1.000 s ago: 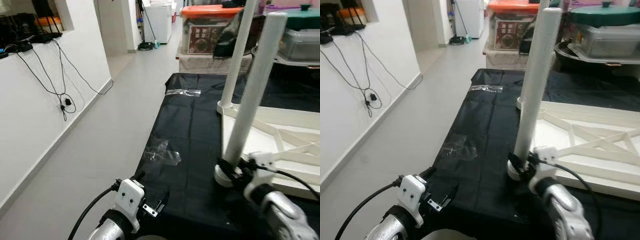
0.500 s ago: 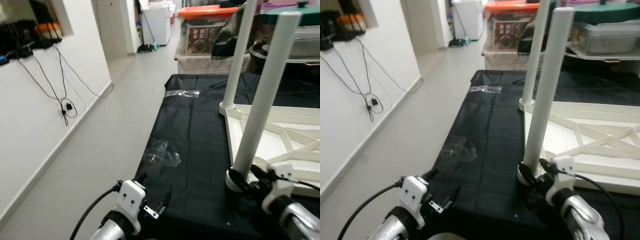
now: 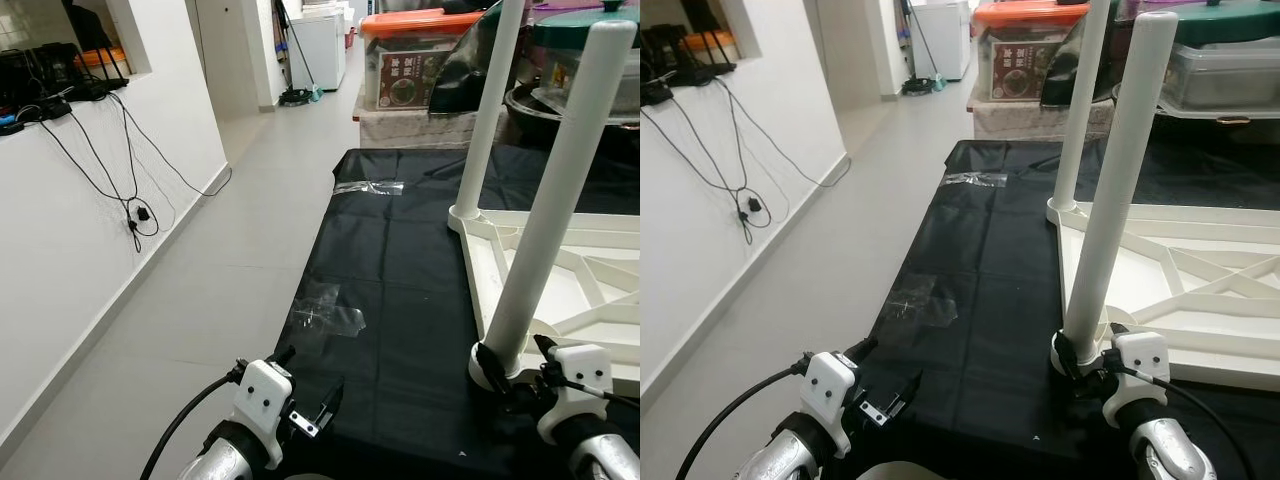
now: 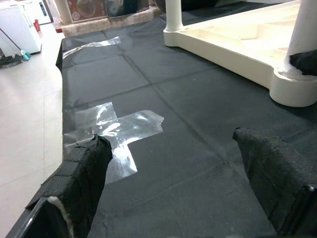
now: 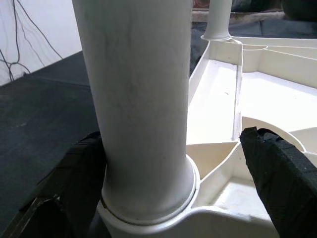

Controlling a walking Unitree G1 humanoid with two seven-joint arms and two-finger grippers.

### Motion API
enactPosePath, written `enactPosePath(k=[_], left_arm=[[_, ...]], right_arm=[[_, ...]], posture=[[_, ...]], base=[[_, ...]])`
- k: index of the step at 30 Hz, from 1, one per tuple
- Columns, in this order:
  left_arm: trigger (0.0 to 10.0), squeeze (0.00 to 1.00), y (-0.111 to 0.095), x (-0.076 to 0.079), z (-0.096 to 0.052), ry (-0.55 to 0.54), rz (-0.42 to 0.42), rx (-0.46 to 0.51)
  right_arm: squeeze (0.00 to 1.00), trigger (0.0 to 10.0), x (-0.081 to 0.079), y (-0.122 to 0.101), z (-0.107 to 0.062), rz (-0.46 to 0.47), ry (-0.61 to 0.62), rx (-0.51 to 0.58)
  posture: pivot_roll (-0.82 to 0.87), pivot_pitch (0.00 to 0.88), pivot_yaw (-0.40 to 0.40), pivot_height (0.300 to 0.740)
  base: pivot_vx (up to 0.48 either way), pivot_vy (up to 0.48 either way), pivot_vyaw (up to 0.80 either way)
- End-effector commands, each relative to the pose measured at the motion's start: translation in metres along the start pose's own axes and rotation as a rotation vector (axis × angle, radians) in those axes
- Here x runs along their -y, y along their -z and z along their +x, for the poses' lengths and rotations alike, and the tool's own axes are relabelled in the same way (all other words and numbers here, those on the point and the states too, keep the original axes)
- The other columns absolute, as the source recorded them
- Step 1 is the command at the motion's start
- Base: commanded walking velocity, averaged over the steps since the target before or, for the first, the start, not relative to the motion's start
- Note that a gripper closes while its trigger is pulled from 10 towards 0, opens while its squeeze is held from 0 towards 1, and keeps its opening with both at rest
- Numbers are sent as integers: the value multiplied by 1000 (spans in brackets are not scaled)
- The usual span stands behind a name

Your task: Building children table

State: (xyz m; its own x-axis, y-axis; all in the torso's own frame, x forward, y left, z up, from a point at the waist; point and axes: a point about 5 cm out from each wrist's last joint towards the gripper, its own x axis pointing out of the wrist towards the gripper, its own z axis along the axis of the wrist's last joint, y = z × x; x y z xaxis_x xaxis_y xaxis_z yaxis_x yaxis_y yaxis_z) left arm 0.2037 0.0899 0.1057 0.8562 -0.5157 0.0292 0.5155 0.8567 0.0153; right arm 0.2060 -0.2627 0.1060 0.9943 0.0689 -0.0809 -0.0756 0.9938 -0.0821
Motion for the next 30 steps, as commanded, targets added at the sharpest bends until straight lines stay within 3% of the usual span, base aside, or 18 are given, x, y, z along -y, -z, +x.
enactPosePath(k=[1, 9, 22, 30], left_arm=[[10000, 0, 3, -1, 0, 2, -1, -16], [10000, 0, 3, -3, 0, -15, 2, -13], [10000, 0, 4, -4, 1, -20, 1, -24], [10000, 0, 7, -6, 1, -36, 17, -47]], right_arm=[[0, 10000, -1, 0, -2, 19, -6, 8], [0, 10000, -7, -2, -3, 11, -37, 43], [0, 10000, -13, 0, 2, -10, -26, 35], [0, 10000, -25, -7, 24, -66, 39, 4]], posture=[[-126, 0, 75, 740], [-125, 0, 68, 740], [-125, 0, 66, 740], [-125, 0, 66, 740]], base=[[0, 0, 0], [0, 0, 0], [-455, 0, 0], [0, 0, 0]])
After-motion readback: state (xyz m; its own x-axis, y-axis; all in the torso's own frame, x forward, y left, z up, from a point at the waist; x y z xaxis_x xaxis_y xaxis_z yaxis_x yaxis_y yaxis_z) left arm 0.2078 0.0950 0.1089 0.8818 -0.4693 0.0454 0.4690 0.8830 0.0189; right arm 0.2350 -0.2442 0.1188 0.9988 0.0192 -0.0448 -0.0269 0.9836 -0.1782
